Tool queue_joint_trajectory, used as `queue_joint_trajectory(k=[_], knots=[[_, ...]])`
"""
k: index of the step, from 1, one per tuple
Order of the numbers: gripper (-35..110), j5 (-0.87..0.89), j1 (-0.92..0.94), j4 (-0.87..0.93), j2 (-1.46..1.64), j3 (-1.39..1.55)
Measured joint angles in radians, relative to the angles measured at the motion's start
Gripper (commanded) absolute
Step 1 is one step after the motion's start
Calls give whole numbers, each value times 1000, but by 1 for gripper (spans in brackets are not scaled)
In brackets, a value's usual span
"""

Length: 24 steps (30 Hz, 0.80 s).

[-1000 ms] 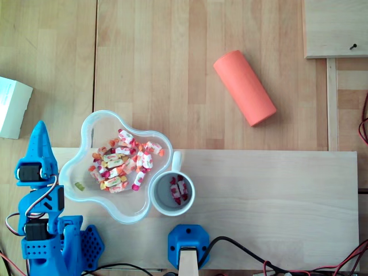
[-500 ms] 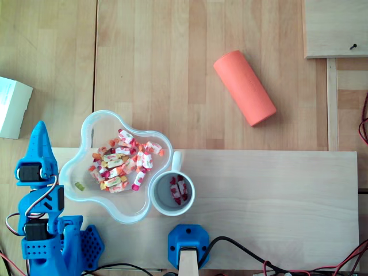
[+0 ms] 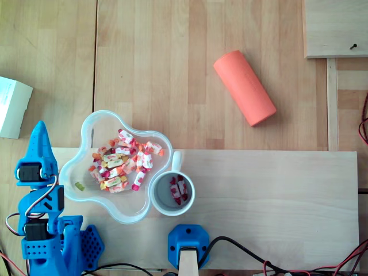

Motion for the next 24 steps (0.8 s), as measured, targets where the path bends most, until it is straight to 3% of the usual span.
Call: queue_joint_trajectory(k=[7, 24], knots=[[-2, 97, 37, 83, -3, -43], [-2, 617, 354, 716, -604, -643]])
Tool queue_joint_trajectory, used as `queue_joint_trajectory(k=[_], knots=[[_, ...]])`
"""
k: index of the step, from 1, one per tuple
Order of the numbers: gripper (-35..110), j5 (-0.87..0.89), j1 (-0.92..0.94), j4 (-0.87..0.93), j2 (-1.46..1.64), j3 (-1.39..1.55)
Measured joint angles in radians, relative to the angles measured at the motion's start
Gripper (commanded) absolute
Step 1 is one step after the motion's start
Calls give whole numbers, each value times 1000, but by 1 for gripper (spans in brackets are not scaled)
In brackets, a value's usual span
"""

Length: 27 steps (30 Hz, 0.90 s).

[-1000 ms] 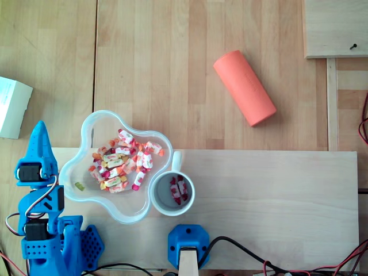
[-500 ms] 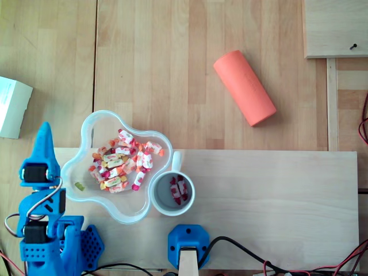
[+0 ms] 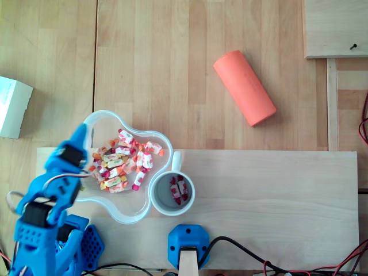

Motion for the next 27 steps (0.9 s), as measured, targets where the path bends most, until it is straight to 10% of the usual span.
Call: queue_joint_trajectory(k=[10, 27], knots=[[-2, 281, 126, 222, -72, -37], [-2, 279, 383, 221, -81, 163]])
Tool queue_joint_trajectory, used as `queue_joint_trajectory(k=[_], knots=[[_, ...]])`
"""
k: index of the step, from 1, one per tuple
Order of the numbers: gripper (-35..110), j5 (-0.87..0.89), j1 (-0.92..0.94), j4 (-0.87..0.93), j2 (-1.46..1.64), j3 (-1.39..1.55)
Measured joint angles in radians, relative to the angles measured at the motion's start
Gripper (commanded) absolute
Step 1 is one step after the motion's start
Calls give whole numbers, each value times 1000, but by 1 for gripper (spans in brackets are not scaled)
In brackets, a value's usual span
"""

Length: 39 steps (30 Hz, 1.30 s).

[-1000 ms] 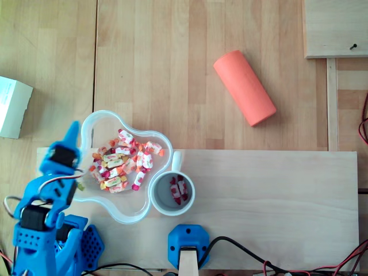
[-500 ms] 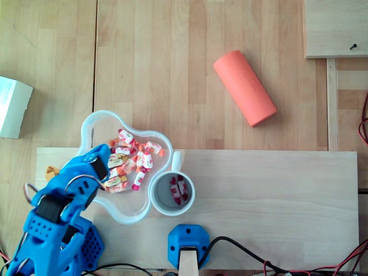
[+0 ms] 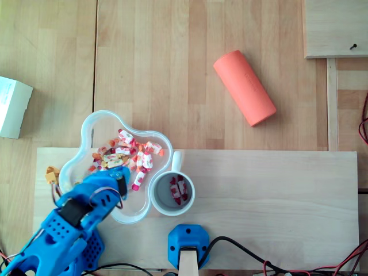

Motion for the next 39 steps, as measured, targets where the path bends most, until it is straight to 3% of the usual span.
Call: queue_joint_trajectory(k=[10, 22, 33, 39], knots=[[-1, -28, 41, 0, 0, 74], [26, -5, 43, 0, 0, 74], [22, 170, 115, -2, 0, 149], [21, 184, 144, -2, 2, 212]])
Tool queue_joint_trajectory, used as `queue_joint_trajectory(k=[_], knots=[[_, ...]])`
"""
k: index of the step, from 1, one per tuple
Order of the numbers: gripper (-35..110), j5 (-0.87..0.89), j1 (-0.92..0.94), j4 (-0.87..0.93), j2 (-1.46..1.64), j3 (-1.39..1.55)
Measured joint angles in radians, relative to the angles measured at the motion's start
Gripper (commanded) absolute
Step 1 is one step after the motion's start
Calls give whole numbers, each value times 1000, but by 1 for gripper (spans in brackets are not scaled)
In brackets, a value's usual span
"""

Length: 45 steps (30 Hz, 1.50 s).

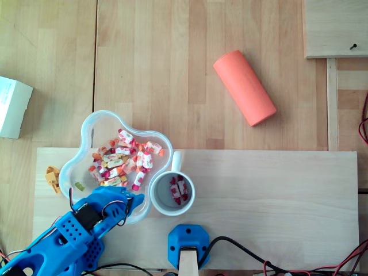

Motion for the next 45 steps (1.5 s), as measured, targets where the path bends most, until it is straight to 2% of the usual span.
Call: queue_joint_trajectory(k=[7, 14, 28, 45], knots=[[21, 46, 0, -14, 0, 2], [21, 124, 0, -110, -2, 35], [21, 127, -104, -270, 0, 112], [21, 127, -106, -279, -2, 190]])
